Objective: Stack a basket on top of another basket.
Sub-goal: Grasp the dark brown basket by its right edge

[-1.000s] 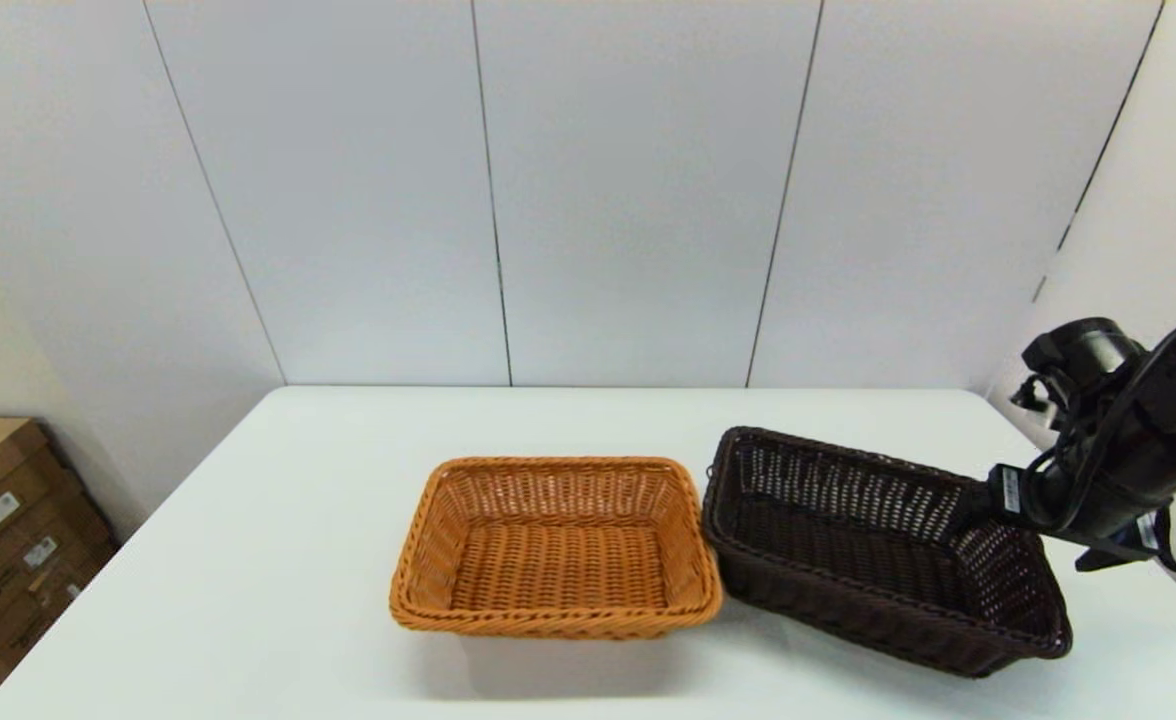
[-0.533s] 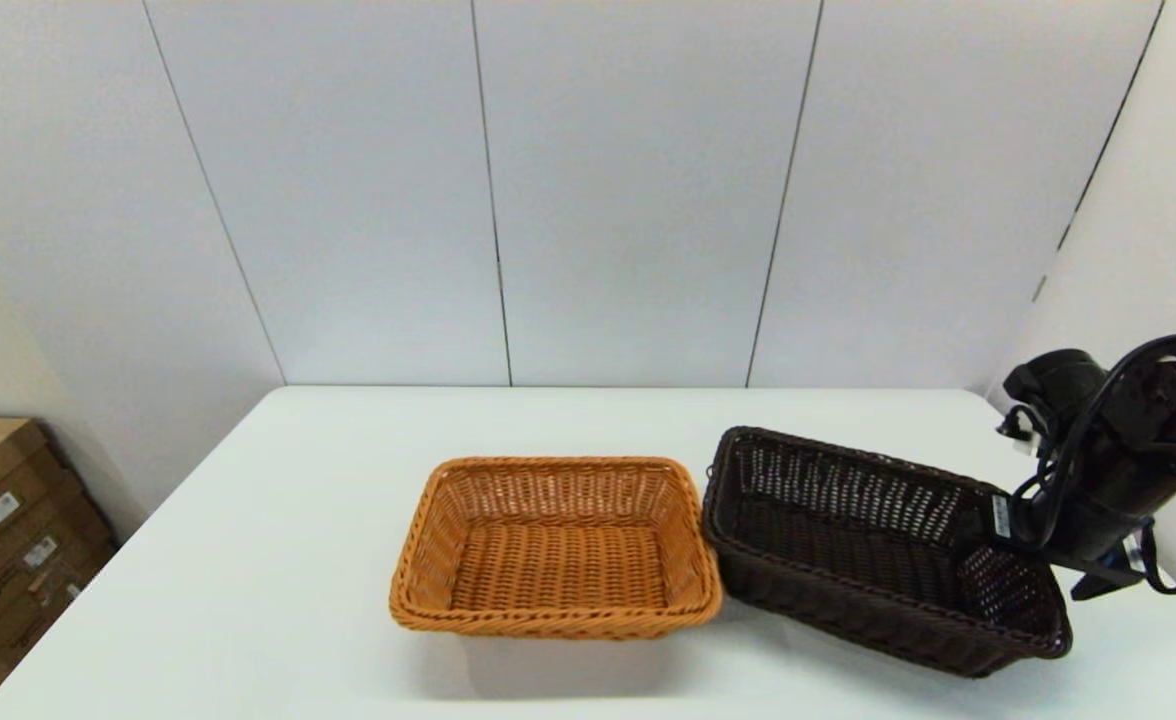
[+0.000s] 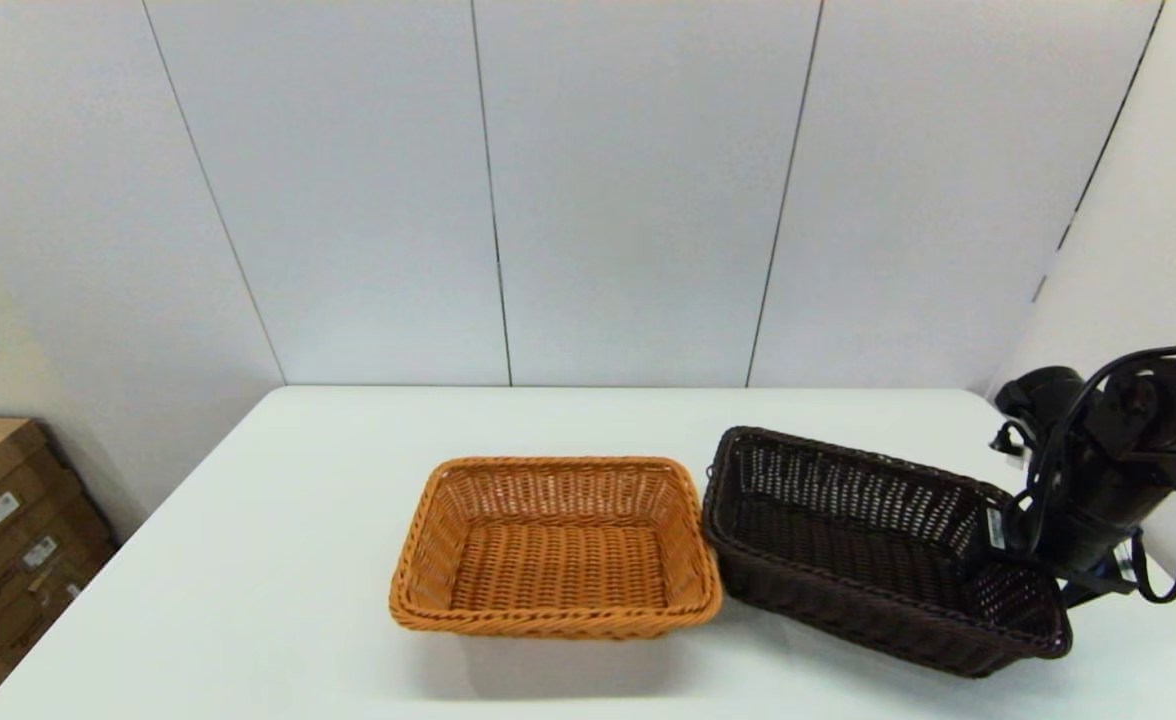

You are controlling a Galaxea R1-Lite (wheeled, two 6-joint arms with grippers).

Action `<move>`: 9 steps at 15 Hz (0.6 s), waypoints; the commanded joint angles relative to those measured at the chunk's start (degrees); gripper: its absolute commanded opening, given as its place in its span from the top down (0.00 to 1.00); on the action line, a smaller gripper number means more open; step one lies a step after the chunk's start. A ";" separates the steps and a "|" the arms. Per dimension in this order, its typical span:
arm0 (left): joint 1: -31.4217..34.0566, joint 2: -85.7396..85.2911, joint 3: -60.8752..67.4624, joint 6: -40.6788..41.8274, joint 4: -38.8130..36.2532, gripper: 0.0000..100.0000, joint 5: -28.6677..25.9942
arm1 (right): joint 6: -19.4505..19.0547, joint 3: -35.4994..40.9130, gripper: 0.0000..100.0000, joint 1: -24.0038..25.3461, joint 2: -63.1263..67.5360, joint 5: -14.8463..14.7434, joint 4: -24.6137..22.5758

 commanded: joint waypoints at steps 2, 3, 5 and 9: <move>0.01 0.07 0.00 0.03 0.04 0.00 0.00 | 0.10 -0.11 1.00 -0.08 0.04 0.01 -0.22; 0.01 0.07 0.00 0.03 0.04 0.00 0.00 | 0.01 -0.11 1.00 -0.08 0.04 0.01 -0.31; 0.01 0.07 0.00 0.03 0.04 0.00 0.00 | 0.10 -0.37 1.00 -0.34 0.04 0.01 -0.31; 0.01 0.07 0.00 0.03 0.04 0.00 0.00 | 0.10 -0.46 1.00 -0.78 0.04 0.01 -1.01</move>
